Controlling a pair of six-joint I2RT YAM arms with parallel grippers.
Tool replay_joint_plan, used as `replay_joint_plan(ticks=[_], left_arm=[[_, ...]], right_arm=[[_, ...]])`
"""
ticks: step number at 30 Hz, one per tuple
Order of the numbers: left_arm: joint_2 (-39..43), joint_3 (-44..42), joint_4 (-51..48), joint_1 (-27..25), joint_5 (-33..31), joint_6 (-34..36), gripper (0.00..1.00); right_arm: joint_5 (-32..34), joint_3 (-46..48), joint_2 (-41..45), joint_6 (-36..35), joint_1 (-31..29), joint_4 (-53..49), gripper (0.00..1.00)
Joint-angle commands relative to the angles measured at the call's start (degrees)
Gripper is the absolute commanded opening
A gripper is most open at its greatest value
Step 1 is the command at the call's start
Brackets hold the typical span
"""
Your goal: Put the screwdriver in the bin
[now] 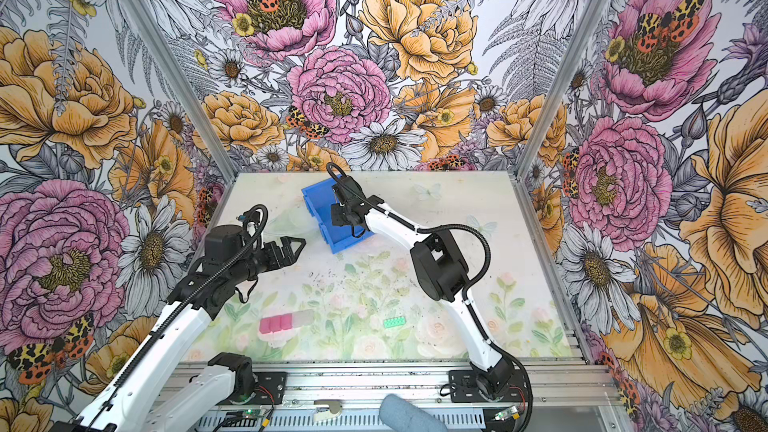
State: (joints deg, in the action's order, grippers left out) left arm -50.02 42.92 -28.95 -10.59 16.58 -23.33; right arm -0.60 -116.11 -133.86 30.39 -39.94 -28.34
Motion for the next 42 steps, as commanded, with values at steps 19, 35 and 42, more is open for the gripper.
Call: replay_joint_plan(ticks=[19, 35, 42], left_arm=[[0.1, 0.7, 1.5, 1.1, -2.7, 2.4, 0.99], [4.8, -2.8, 1.0, 1.3, -17.6, 4.7, 0.98], [5.6, -7.0, 5.1, 1.7, -24.8, 7.7, 0.99]], right_arm=[[5.3, 4.8, 14.5, -5.8, -0.4, 1.0, 0.76], [14.8, 40.5, 46.4, -4.9, 1.7, 3.8, 1.0], [19.8, 64.7, 67.4, 4.4, 12.5, 9.7, 0.99]])
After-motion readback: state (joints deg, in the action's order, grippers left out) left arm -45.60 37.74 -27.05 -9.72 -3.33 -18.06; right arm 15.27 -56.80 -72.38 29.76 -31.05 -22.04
